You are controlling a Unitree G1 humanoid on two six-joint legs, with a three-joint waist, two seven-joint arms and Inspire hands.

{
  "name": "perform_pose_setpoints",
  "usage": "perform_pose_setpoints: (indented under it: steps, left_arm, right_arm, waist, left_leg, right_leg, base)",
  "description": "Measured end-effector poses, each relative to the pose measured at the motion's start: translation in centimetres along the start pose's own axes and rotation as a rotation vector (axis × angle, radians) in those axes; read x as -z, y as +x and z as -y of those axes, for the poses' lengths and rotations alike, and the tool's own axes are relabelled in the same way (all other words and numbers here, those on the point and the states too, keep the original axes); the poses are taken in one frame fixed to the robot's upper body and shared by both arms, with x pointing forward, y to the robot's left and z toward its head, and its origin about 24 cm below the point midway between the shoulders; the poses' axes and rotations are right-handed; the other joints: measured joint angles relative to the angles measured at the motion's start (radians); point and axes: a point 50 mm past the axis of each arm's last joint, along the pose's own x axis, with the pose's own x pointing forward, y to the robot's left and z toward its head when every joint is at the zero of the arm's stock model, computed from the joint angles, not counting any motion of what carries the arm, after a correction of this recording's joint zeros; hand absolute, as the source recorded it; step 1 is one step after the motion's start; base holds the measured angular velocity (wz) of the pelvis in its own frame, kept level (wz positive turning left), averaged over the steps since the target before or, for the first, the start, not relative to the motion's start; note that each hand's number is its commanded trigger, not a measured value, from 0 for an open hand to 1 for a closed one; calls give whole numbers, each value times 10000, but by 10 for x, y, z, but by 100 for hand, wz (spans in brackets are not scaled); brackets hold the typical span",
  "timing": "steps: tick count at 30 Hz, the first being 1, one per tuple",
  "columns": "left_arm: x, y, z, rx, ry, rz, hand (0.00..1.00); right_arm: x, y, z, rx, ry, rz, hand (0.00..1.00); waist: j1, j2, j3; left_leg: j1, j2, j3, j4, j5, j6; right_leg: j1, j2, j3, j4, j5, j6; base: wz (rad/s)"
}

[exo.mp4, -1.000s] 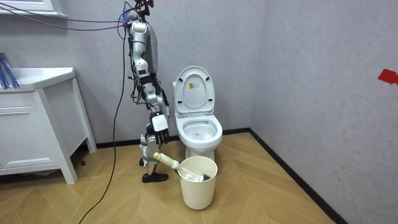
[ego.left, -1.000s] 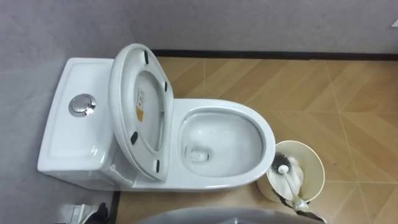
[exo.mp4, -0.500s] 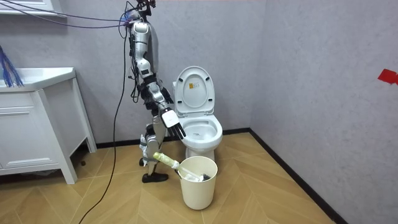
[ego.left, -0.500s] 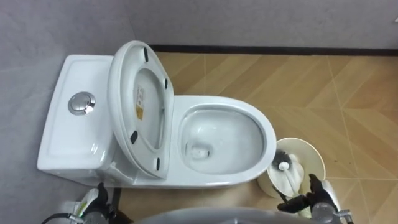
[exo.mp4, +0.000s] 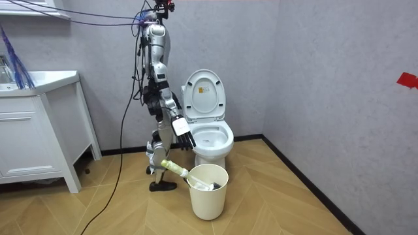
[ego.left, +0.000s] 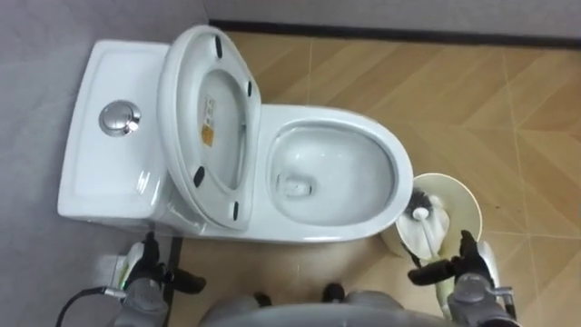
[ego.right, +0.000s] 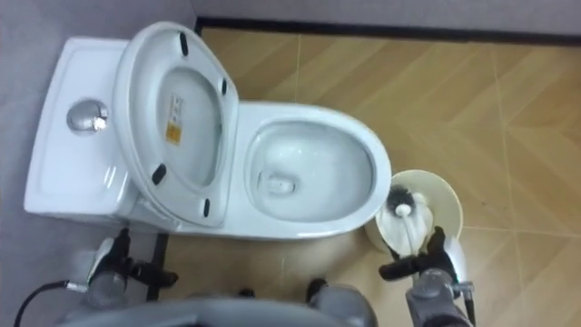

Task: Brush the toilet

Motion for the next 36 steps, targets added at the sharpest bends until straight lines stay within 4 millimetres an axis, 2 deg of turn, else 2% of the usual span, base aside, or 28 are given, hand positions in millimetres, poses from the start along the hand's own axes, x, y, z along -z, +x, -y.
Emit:
perform_pose_setpoints:
  steps: [3, 5, 6, 7, 10, 13, 19, 22, 27, 36]
  left_arm:
    - [-10, 4, -1, -53, 111, 77, 0]
    - [-12, 6, -2, -107, 34, -41, 0]
    - [-18, 7, -3, -146, 59, 112, 0]
    - [-24, 9, -4, -194, 59, 275, 0]
    - [-40, 12, -7, -351, 34, 685, 0]
    - [-55, 14, -8, -397, 56, 1053, 0]
    - [-72, 13, -10, -568, -432, 1652, 0]
    - [-77, 12, -7, -394, -376, 1834, 0]
    - [-82, 12, -6, -328, -215, 2031, 0]
    - [-90, 12, -7, -296, 63, 2328, 0]
  right_arm:
    - [-1, 2, 4, 395, 327, -205, 0]
    - [-9, 5, 7, 558, 413, -163, 0]
    - [-14, 7, 10, 700, 537, -152, 0]
    - [-18, 8, 12, 820, 717, -126, 0]
    - [-31, 12, 18, 1020, 1223, -46, 0]
    - [-46, 16, 24, 1159, 1414, 144, 0]
    - [-57, 23, 53, 2012, 1775, 167, 0]
    - [-66, 25, 62, 2338, 2108, 266, 0]
    - [-77, 26, 68, 2479, 1957, 432, 0]
    - [-83, 27, 70, 2709, 1874, 469, 0]
  waist:
    - [9, 68, 43]
    - [6, 122, 108]
    - [-7, 182, 186]
    - [10, 226, 215]
    - [0, 219, 232]
    - [-10, 144, 288]
    - [76, 152, 296]
    - [187, 141, 303]
    - [288, 101, 326]
    - [300, 112, 325]
  left_leg:
    - [-860, -34, -125, 600, -5, 8]
    - [-1395, -49, -139, 1053, -11, 15]
    - [-1750, -65, -129, 1326, -18, 27]
    - [-2064, -92, -121, 1503, -38, 61]
    - [-2963, -237, -53, 1924, -122, 265]
    - [-3748, -357, 36, 2266, -38, 381]
    - [-4955, -353, 90, 2828, 78, 493]
    - [-5179, -370, 95, 2847, 147, 519]
    - [-5423, -369, 145, 2776, 197, 533]
    - [-6066, -374, 126, 2766, 238, 539]
  right_leg:
    - [-793, -136, -152, 560, -1, 0]
    - [-1282, -213, -134, 988, -6, 0]
    - [-1614, -275, -140, 1257, -10, 1]
    - [-1938, -329, -143, 1446, -40, 5]
    - [-2950, -544, -76, 2109, -292, -16]
    - [-3867, -744, 97, 2709, -359, -22]
    - [-5016, -806, 147, 3107, -154, -29]
    - [-5290, -800, 295, 3155, -41, -4]
    - [-5598, -808, 383, 3147, 9, 7]
    - [-6190, -827, 264, 3083, 67, 13]
  base:
    - [14]
    - [7]
    - [5]
    - [6]
    - [3]
    - [0]
    - [1]
    - [-6]
    - [-3]
    - [0]
